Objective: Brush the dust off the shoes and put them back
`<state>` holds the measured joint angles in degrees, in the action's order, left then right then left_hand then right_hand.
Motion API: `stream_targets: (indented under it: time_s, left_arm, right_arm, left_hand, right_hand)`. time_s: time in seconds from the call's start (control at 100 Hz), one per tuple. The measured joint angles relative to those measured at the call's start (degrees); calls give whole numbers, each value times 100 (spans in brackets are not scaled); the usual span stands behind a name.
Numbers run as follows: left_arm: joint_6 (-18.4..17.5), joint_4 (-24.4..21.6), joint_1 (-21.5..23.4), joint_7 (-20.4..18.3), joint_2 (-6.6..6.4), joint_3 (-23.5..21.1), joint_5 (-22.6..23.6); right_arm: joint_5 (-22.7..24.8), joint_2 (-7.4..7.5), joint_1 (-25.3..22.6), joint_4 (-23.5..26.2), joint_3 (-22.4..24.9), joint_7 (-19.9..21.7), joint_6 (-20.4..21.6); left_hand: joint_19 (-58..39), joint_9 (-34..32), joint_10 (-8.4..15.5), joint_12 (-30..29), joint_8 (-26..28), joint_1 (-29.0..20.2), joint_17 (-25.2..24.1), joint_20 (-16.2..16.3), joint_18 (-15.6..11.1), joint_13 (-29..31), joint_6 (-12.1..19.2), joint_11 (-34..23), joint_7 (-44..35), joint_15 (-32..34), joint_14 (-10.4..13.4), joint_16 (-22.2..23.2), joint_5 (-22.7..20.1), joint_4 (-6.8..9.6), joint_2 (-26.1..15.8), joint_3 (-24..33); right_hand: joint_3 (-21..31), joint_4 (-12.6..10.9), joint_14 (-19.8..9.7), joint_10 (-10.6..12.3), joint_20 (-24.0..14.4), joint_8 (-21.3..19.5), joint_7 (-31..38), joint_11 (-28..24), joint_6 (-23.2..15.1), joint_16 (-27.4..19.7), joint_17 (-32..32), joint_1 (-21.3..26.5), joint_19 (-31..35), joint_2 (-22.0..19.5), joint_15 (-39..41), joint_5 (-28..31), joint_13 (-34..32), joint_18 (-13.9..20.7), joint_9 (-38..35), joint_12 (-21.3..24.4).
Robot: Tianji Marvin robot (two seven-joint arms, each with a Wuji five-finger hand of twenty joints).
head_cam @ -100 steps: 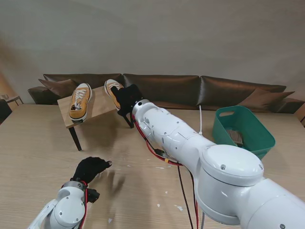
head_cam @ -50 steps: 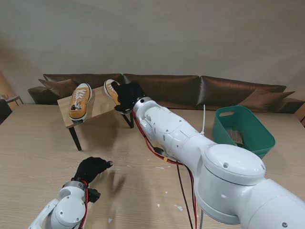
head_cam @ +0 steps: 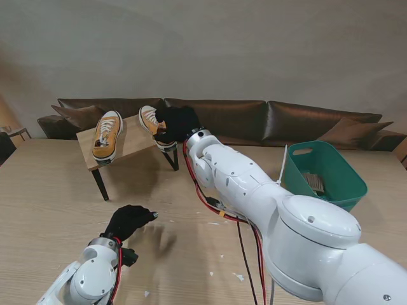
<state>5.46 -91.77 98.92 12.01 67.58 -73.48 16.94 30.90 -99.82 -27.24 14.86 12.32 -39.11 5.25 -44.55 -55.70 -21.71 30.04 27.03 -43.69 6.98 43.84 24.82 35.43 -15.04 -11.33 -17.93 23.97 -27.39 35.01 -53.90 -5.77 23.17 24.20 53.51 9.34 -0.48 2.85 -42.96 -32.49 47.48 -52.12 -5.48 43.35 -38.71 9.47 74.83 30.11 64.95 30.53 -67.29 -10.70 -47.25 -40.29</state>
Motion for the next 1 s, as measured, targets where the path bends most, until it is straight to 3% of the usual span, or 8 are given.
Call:
stream_targets:
  time_s: [0.07,0.11,0.17,0.28,0.33,0.44,0.68,1.0]
  left_arm:
    - [-63,0,-13,-18,-9,22,7]
    - [-97,0,-16,-21,-10,32,11]
    - [-140,0,-17,-23,-14,40,13]
    - [-190,-4,-15,-37,-19,58,24]
    - [-213,-8,-14,-57,-24,66,37]
    - [-292,-7,-15,-63,-30,86,53]
    - [-494,74,-67,-48,-33,159,49]
    - [-834,180,-167,-53,-42,200,96]
  right_arm:
    - [9,65,-23,33,41,-158,69]
    - [75,224,-90,341,292,-100,64]
    - [442,706,-317,1307,846,271,-127]
    - [737,1664,-692,2967,1049,942,-601]
    - [727,1919,-854,3446,1192,958,-533]
    - [918,2082,-1035,3784,1426,987,-425]
    - [1021,2513,-1537,4797,1983,1607,-374]
    - [1264,3062,-2630,6216,2925,2448,-207]
  left_hand:
    - [0,0,0,-2,0,0,0,0,1,0,0,0,0,-1,0,0,0,0,0,-38]
    - [0,0,0,-2,0,0,0,-1,1,0,0,0,0,-1,0,0,0,0,0,-48]
    - [0,2,-12,-3,0,-54,-1,-1,35,0,-23,30,15,-8,0,0,0,4,0,-50]
    - [0,2,-11,-7,0,-55,-5,-1,39,0,-30,50,19,-10,0,0,0,5,0,-51]
    - [0,2,-8,-9,0,-55,-5,-1,39,0,-31,50,19,-10,0,0,0,5,0,-51]
    - [0,2,-7,-10,0,-55,-5,-1,39,0,-31,50,19,-10,0,0,0,5,0,-51]
    - [0,2,-1,-11,0,-55,-5,-1,39,0,-32,50,19,-10,0,0,0,5,0,-51]
    - [96,128,31,-169,-1,-57,-14,-77,39,-4,-18,128,116,-269,0,-76,91,5,0,-58]
  right_hand:
    - [149,-56,74,0,-1,-73,17,72,-168,-9,0,1,-119,4,-237,204,177,-104,0,0]
    - [261,-56,143,-6,-1,-112,4,133,-198,-50,0,53,-185,6,-356,320,224,-161,0,0]
    - [268,-56,214,-43,-1,-138,-58,227,-271,-70,7,56,-267,-38,-506,429,240,-261,8,0]
    - [355,-56,287,-87,-1,-192,-41,231,-307,-112,1,56,-291,5,-691,633,231,-289,-3,0]
    - [355,-56,282,-87,-1,-191,-61,263,-348,-113,1,56,-294,5,-717,713,230,-289,-5,0]
    - [354,-56,297,-87,-1,-192,-133,363,-349,-120,1,56,-307,5,-859,714,234,-289,-5,0]
    - [353,-56,444,-87,-1,-194,-261,492,-349,-186,1,56,-509,5,-1148,717,289,-342,-7,0]
    - [350,-56,748,-98,144,-201,-539,1305,-369,-755,1,57,-1161,5,-2670,717,758,-503,10,459]
